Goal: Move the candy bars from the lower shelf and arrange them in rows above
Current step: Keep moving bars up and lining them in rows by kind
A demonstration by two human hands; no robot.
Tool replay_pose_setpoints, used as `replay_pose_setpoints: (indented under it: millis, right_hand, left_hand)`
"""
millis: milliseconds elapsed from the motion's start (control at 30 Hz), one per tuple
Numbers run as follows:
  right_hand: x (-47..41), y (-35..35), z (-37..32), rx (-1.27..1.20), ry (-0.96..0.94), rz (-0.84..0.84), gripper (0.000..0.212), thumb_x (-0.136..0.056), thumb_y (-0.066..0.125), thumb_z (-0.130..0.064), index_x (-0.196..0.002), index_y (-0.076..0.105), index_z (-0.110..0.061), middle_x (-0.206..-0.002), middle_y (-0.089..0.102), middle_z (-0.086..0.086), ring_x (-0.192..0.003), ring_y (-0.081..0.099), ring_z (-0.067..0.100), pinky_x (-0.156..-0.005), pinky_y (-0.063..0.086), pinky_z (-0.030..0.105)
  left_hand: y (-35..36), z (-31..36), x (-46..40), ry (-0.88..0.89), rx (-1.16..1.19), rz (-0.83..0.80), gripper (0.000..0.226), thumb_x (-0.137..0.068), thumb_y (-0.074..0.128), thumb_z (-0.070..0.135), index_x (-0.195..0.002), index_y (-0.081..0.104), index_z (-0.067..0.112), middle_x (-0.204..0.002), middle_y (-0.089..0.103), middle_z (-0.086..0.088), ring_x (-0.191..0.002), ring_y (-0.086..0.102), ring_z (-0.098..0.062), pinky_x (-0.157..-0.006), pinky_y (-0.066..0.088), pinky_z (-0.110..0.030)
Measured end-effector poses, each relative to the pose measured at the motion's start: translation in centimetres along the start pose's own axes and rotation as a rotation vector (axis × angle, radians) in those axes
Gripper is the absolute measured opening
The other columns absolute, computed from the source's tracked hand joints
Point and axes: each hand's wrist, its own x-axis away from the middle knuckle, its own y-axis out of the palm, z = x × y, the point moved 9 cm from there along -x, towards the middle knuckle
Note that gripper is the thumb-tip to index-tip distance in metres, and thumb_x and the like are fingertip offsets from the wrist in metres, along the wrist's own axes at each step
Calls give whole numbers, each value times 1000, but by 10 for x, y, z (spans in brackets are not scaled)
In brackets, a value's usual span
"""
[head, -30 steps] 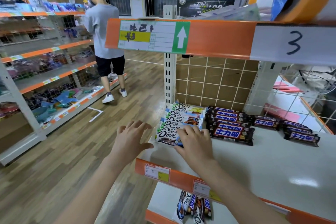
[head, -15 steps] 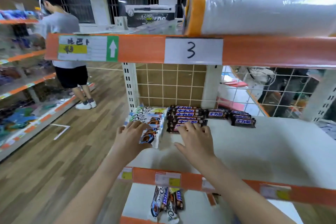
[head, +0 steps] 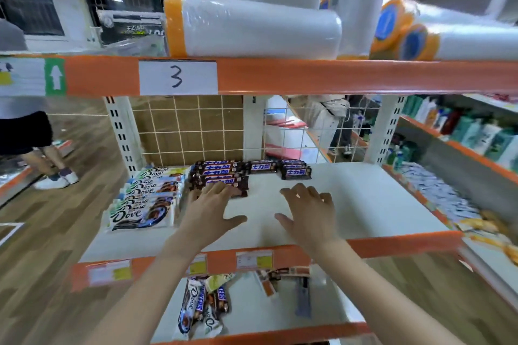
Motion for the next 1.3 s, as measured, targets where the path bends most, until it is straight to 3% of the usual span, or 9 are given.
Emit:
replay_pose_setpoints:
  millis: [67,133,333,433,567,700,933,1100,1300]
  right_hand:
    - [10,1,14,-5,-6,-99,50,-88,55,-49,-131,48,-24,-125,52,0,-111,53,22,-88,39,38]
    - [22,-1,26,-15,36,-133,49,-93,46,-48,-136,38,-25,-132,46,-1,-118,47,22,-91,36,36]
    - [56,-11,48,0,102,-85,48,-56,85,-40,-96,68,-19,-85,66,1,-70,63,25,-56,44,34]
    - [74,-14,52,-15,91,-97,42,-68,78,-35,-106,65,-21,-95,64,0,-81,62,26,-62,40,34]
    - [102,-19,61,-40,100,-78,50,-53,87,-27,-99,67,-25,-86,65,-2,-71,63,23,-55,42,32]
    - [129,-26,63,-104,60,-39,49,-62,81,-19,-107,63,-26,-94,63,0,-78,62,25,-58,44,34]
    - [172,-32,65,-96,56,-7,54,-42,87,-17,-91,65,-23,-80,61,-1,-67,62,23,-49,43,32]
    - [202,-19,57,-161,15,-131,46,-79,60,-12,-123,51,-24,-118,53,-1,-102,55,26,-73,37,36]
    - [234,-10,38,-157,1,-112,54,-45,82,-8,-95,64,-18,-83,62,0,-65,60,23,-50,31,29]
  left_hand:
    - [3,19,2,25,6,-10,57,-82,55,60,-131,44,33,-132,44,10,-128,35,-13,-103,25,-40]
    - [5,34,5,39,6,-14,56,-82,54,59,-130,43,34,-133,43,13,-128,35,-11,-101,26,-37]
    - [13,66,22,49,34,-44,51,-84,54,54,-130,44,34,-134,42,10,-129,33,-12,-101,27,-37]
    - [18,80,36,47,21,-71,49,-86,52,51,-131,41,36,-136,39,11,-129,31,-12,-100,26,-35]
    - [21,101,59,68,25,-66,47,-85,52,48,-130,43,35,-132,42,11,-124,34,-12,-96,29,-34]
    - [24,118,83,77,34,-40,46,-84,53,47,-127,46,34,-127,46,10,-120,39,-13,-92,32,-35]
    - [33,137,124,79,71,-35,43,-84,56,42,-125,48,32,-125,49,10,-122,40,-13,-88,31,-33]
    - [42,136,155,39,116,-52,41,-85,56,42,-124,50,30,-123,49,10,-118,42,-13,-87,30,-29]
    - [69,121,195,-46,151,-138,41,-86,54,45,-124,47,34,-123,46,11,-124,36,-12,-99,29,-37]
